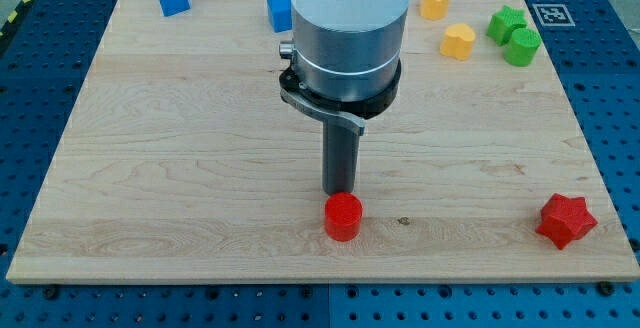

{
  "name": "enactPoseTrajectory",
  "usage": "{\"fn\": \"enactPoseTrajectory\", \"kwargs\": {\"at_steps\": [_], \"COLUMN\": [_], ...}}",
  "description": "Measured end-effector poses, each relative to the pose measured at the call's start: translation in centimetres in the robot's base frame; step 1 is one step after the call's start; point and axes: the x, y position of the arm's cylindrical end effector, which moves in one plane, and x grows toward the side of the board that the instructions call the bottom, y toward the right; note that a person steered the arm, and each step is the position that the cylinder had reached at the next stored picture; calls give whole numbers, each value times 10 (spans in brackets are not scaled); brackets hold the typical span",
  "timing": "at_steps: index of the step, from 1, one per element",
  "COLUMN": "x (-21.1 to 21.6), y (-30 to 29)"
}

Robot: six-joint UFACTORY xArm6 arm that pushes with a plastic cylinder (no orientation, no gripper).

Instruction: Move your arm to the yellow hexagon

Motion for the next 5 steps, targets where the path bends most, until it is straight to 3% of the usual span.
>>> {"fn": "enactPoseTrajectory", "kwargs": {"at_steps": [1,5], "x": [0,-306], "y": [0,52]}}
